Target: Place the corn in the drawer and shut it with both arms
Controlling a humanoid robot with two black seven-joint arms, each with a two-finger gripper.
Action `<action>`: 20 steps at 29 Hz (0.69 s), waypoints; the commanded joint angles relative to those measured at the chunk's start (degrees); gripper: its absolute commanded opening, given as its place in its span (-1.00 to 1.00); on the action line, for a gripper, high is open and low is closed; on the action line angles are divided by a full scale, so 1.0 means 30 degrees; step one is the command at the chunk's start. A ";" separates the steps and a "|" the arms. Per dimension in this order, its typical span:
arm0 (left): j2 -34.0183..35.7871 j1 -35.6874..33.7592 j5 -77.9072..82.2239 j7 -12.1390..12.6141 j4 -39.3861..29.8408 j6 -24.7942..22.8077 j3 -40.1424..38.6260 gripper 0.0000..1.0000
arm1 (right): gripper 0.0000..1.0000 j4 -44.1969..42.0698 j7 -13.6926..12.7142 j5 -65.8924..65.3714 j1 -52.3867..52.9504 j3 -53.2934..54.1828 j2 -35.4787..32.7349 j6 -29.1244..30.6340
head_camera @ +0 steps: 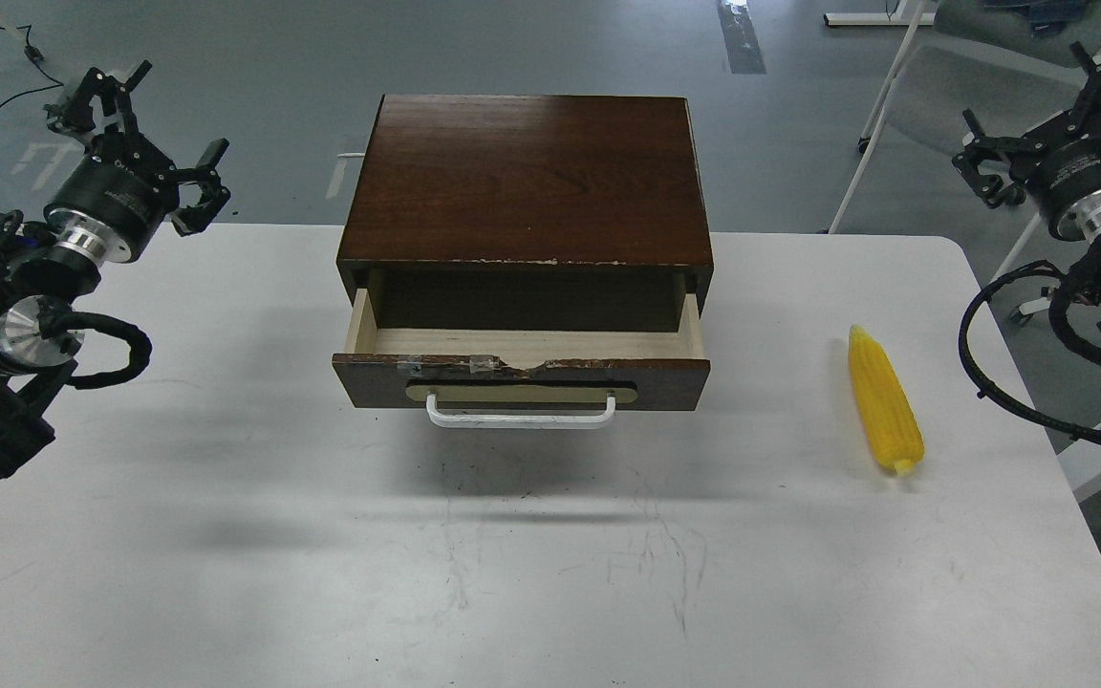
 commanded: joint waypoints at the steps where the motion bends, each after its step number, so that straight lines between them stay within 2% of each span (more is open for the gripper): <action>1: 0.0029 0.0003 -0.0023 0.0091 -0.0001 0.0000 0.0005 0.96 | 1.00 0.0000 0.0003 0.0002 0.0000 0.0003 0.0001 -0.0029; 7: -0.0059 0.0003 0.0006 0.0004 0.0028 0.0000 0.0034 0.96 | 1.00 -0.0087 -0.0026 -0.0027 -0.0029 -0.0114 0.0001 -0.0058; 13: -0.1609 -0.0143 -0.0023 -0.0084 0.2896 0.0000 -0.0024 0.96 | 1.00 0.0059 -0.0144 -0.0027 0.0643 -0.1520 -0.0350 -0.0058; 18: -0.1758 -0.0231 -0.0052 0.0063 0.3602 0.0000 -0.0082 0.96 | 1.00 0.0146 -0.0115 -0.0551 0.1990 -0.2572 -0.2223 -0.0146; 20: -0.1729 -0.0231 -0.0053 -0.0025 0.3602 0.0000 -0.0141 0.96 | 1.00 0.0642 0.0061 -0.2972 0.3420 -0.4266 -0.3043 -0.0088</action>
